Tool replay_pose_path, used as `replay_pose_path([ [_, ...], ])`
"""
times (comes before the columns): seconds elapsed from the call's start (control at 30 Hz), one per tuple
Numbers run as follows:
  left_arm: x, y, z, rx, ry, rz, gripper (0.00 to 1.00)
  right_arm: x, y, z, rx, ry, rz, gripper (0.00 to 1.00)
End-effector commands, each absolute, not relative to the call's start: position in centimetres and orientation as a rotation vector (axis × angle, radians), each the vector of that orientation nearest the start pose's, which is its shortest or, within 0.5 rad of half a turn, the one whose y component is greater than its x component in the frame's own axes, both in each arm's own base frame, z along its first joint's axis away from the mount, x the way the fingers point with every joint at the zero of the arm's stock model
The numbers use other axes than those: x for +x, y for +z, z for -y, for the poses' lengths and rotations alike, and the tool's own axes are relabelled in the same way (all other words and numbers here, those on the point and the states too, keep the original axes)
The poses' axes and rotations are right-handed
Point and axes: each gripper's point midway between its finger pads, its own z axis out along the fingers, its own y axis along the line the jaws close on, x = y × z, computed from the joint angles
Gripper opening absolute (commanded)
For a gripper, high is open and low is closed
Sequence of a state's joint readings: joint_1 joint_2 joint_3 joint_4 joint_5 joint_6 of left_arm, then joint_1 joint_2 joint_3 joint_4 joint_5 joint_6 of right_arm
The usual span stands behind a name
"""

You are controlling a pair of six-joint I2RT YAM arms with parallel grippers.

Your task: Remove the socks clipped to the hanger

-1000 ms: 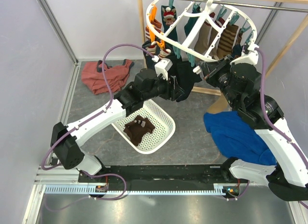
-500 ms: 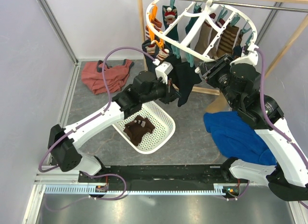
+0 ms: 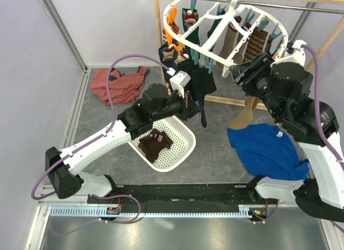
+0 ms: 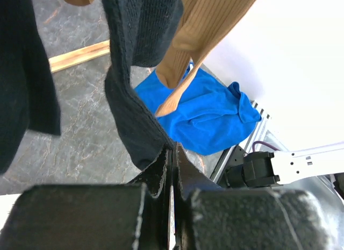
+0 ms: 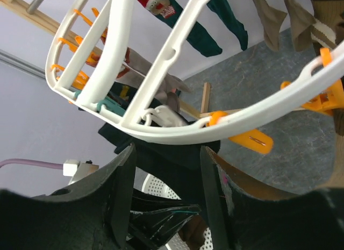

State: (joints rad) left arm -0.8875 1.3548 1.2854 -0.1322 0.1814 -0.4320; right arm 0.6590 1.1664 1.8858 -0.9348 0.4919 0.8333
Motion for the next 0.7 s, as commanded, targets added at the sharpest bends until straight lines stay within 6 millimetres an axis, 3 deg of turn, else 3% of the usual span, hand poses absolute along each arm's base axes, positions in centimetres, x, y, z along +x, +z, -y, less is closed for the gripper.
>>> replay_pose_path([
  [0.0,23.9,34.0,36.9,0.555,-1.039,-1.783,0.02,25.9,48.5,-14.2,0.461,0.647,-1.797,0.58],
  [0.37,23.4,34.7,36.7,0.550,-0.984,-1.777,0.02,27.2,51.7,-17.5,0.340,0.691,-1.771,0.58],
  [0.67,23.5,34.8,36.6,0.554,-0.957,-1.772,0.02,28.8,50.3,-18.4,0.314,0.558,-1.798,0.58],
])
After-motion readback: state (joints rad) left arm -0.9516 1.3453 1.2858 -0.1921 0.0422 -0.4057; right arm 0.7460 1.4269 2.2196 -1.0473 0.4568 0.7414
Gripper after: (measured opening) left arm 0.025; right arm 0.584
